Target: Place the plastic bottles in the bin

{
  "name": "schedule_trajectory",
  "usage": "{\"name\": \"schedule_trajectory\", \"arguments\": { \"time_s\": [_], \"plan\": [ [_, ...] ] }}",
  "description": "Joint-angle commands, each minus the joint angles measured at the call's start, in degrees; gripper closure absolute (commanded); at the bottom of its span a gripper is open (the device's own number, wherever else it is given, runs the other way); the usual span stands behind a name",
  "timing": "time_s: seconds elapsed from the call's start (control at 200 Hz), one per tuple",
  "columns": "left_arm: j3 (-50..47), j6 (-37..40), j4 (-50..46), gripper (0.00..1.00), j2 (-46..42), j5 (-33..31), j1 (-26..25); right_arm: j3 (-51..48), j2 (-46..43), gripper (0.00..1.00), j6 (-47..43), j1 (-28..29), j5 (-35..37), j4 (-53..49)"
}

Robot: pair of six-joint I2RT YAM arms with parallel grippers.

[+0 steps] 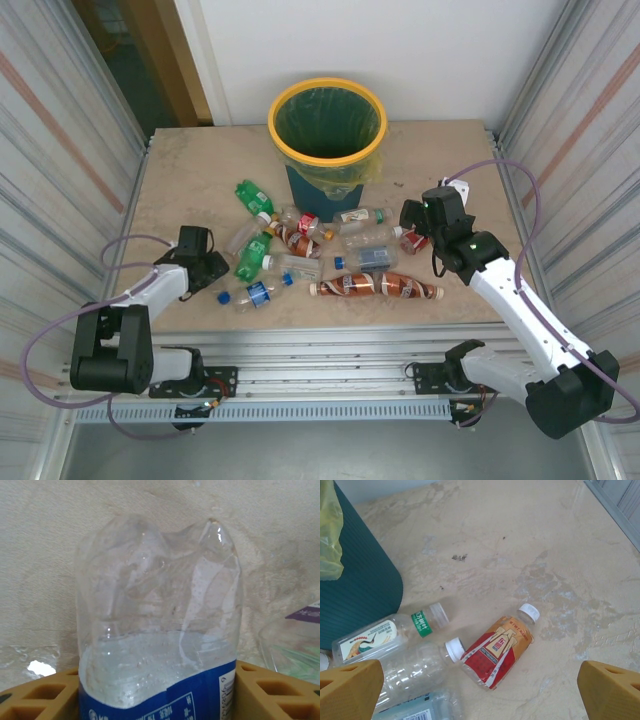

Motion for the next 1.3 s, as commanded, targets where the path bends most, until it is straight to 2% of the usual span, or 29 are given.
{"name": "schedule_trajectory", "arguments": {
  "time_s": [0.0, 0.255, 0.701, 1.017, 1.292],
  "plan": [
    [1.14, -0.57, 0.64, 0.42, 0.45, -1.96, 1.3, 0.76, 0.49, 0.02, 0.78, -0.43, 0.24, 0.62],
    [1.94, 0.65, -0.36, 0.53, -1.46, -3.04, 2.49, 1.57, 1.79, 0.02, 0.71, -0.43, -0.07, 1.41],
    [3.95, 1.86, -3.48, 0.54, -15.11, -4.54, 2.57, 1.06, 2.22, 0.02, 1.31, -0.43, 0.3, 1.41],
    [9.99, 1.84, -3.92, 0.54, -22.45, 0.15, 2.57, 0.11, 1.91, 0.02, 2.59, -0.49, 1.89, 0.71],
    [14.34, 0.44, 0.61, 0.54, -22.81, 4.9, 2.57, 0.17, 1.72, 0.02, 3.77, -0.52, 2.47, 0.37]
  ]
}}
